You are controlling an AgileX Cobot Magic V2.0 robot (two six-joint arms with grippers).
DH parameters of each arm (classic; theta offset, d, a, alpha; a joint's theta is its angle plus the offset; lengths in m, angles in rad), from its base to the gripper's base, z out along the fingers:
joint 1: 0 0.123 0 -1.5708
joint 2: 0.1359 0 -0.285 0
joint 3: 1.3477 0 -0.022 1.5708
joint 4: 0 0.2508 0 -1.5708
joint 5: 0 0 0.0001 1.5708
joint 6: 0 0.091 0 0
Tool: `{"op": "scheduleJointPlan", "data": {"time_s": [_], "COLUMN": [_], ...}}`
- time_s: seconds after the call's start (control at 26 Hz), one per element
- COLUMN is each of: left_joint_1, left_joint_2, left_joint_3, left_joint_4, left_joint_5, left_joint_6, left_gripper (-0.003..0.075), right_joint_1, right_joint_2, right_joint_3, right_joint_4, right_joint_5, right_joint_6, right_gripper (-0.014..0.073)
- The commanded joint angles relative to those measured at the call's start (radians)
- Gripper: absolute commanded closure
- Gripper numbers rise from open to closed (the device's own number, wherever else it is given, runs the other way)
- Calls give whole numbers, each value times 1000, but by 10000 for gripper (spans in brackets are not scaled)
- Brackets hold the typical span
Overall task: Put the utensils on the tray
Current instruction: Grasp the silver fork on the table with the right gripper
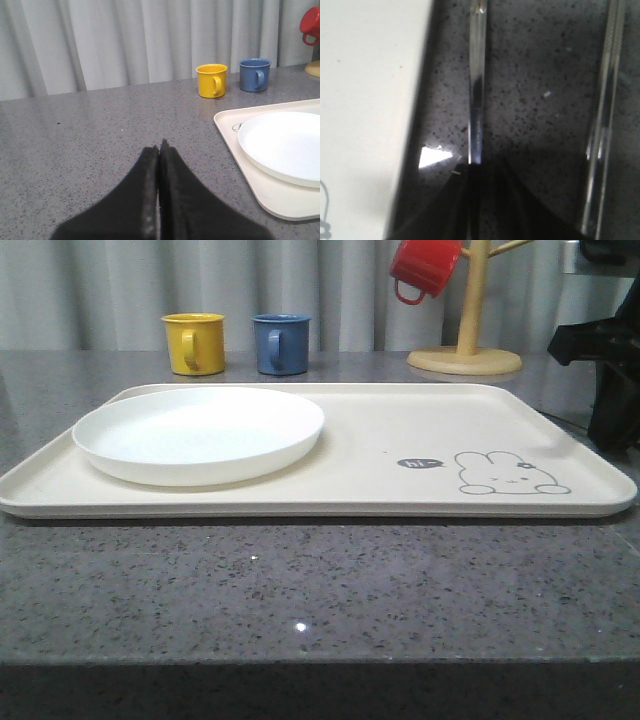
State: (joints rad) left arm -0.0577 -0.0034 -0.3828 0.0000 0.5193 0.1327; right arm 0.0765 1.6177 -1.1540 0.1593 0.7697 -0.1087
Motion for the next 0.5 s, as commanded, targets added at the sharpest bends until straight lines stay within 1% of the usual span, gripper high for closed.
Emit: {"op": "scheduleJointPlan", "data": {"time_s": [0.0, 0.19, 0.31, 0.46], "left_joint_1": [0, 0, 0, 0], "left_joint_2": [12, 12, 12, 12], "left_joint_3": [-26, -26, -26, -26], "left_joint_4": [-5, -5, -5, -5], "left_joint_5": [-92, -92, -92, -92], "left_joint_6": [-12, -12, -12, -12], "left_gripper": [739, 739, 739, 739], "right_joint_1": [-1, -1, -1, -1], "right_joint_2": [-30, -30, -30, -35], "right_joint_3": [-28, -28, -28, -28], "right_joint_4": [8, 8, 8, 8], "right_joint_5": [-20, -20, -20, -19], "right_joint_6": [-10, -10, -10, -6], "right_gripper": [578, 658, 682, 690]}}
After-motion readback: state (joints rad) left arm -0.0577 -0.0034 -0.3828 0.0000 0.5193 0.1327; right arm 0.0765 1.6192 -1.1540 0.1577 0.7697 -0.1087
